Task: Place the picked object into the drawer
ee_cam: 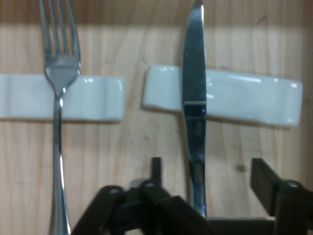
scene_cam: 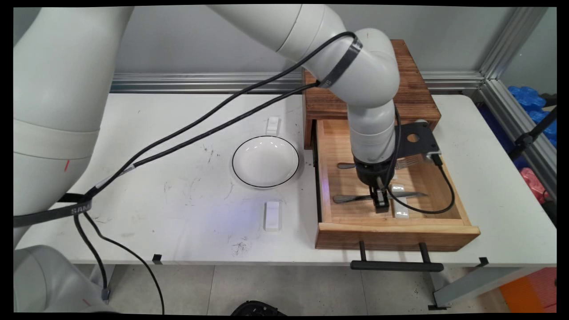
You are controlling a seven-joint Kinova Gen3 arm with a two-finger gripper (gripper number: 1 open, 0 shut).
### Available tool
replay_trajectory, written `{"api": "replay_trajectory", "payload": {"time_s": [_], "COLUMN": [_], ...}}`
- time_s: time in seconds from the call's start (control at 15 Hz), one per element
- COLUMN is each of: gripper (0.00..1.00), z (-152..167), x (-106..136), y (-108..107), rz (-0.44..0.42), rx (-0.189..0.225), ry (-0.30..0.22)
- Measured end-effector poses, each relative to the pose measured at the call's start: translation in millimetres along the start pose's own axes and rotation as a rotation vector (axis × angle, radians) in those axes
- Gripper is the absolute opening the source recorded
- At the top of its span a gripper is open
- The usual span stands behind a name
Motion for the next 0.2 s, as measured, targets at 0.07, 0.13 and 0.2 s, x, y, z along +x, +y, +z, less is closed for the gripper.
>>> {"api": "replay_trajectory", "payload": {"time_s": [0.07,0.13,0.2], "gripper": [1.00,1.00,1.00], "z": [-0.8,-3.0,-6.2], "x": [1.9,3.6,4.7], "y": [-0.5,-1.8,-3.0], "rz": [0.001,0.000,-0.001], "rx": [0.001,0.003,0.005], "ry": [0.010,0.022,0.033]}}
